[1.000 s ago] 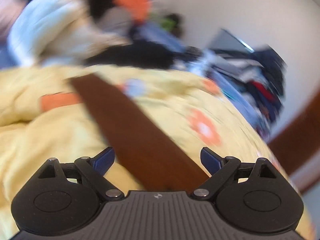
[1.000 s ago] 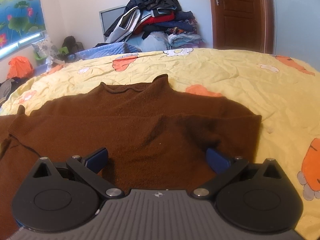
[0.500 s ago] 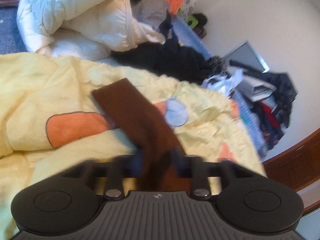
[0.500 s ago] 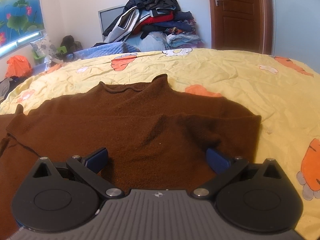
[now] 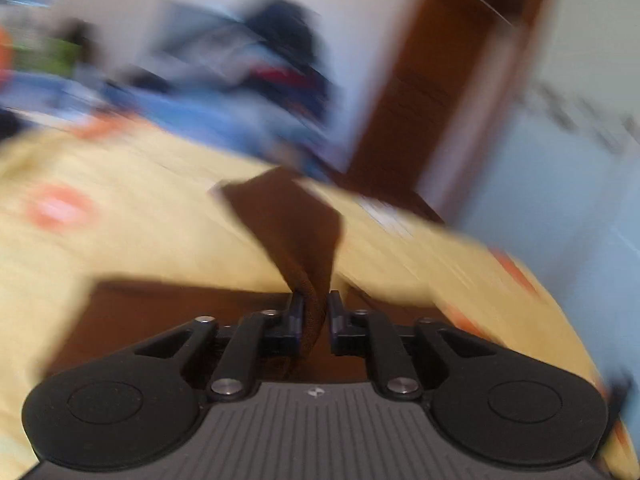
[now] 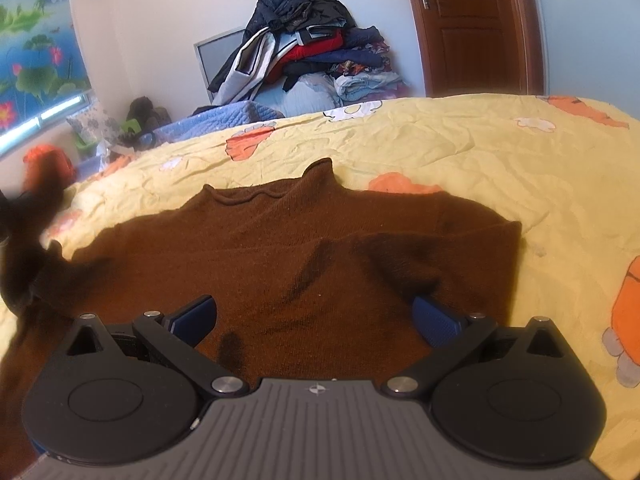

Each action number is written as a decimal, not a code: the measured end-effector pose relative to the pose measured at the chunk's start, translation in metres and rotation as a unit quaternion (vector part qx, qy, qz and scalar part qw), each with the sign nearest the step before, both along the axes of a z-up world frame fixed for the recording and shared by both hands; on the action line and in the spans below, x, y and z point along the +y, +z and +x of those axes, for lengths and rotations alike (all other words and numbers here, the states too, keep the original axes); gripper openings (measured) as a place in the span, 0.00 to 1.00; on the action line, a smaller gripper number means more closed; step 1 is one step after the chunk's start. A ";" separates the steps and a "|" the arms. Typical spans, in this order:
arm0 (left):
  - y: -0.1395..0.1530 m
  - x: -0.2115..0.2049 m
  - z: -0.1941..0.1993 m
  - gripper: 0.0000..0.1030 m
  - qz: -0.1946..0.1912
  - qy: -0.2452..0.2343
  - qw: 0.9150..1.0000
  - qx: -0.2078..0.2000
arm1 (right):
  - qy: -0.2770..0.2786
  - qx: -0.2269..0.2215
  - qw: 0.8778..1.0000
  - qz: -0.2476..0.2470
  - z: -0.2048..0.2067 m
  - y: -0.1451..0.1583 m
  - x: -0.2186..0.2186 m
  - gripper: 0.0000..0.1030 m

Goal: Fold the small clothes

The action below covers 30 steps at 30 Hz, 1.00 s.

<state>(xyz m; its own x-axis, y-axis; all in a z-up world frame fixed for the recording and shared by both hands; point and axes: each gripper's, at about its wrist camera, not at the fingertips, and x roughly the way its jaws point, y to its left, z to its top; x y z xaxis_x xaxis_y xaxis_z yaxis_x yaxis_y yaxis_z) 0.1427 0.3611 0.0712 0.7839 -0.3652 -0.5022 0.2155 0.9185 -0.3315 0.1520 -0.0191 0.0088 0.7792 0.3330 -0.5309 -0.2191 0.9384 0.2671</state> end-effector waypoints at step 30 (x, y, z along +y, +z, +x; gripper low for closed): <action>-0.089 -0.007 -0.084 0.92 0.043 0.070 0.997 0.002 | 0.017 0.149 0.971 0.187 0.026 0.031 -0.006 0.17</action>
